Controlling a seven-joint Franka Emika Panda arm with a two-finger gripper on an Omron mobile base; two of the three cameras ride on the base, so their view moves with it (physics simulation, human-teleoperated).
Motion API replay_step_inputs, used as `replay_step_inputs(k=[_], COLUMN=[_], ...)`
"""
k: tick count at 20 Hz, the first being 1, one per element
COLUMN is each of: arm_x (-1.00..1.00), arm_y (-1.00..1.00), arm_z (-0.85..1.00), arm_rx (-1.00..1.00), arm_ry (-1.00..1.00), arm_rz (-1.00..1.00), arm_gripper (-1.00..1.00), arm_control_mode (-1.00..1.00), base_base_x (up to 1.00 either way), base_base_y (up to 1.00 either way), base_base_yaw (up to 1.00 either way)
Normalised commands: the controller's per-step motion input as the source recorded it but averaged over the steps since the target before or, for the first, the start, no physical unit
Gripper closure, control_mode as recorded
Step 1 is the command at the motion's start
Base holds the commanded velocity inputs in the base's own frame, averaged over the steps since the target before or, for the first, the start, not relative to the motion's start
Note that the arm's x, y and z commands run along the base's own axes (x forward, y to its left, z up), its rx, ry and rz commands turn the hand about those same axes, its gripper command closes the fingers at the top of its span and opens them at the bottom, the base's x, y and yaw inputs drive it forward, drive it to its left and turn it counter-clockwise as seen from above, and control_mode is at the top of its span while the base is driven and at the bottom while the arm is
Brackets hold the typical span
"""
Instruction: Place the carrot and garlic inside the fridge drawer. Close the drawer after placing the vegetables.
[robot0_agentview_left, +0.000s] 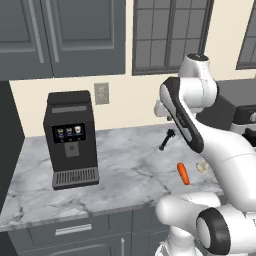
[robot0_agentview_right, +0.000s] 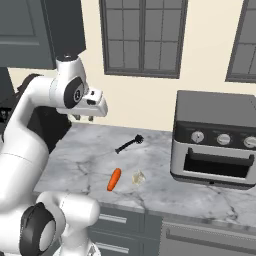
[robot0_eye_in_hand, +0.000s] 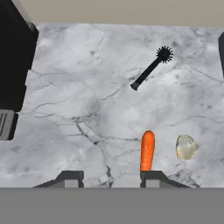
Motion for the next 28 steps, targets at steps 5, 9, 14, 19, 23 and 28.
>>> replay_step_inputs(k=[5,9,14,19,23,28], arm_x=[-0.20,-0.61,-0.35,0.00,0.11,0.15], arm_y=[0.00,-0.56,-0.14,-0.03,-0.21,-0.24], arm_z=[-0.09,-0.86,-1.00,-0.88,-0.73,-0.70], arm_rx=[0.00,0.09,-0.11,-0.09,0.00,0.00], arm_ry=[0.01,0.02,0.09,0.17,0.21,0.14], arm_rz=[0.00,-0.05,0.00,0.00,0.00,0.00], arm_gripper=[-1.00,-1.00,-1.00,-1.00,-1.00,-1.00], arm_control_mode=[-1.00,-1.00,-1.00,-1.00,-1.00,-1.00], base_base_x=[0.00,0.00,0.00,0.00,0.00,0.00], base_base_y=[0.00,0.00,0.00,0.00,0.00,0.00], base_base_yaw=[0.00,0.00,0.00,0.00,0.00,0.00])
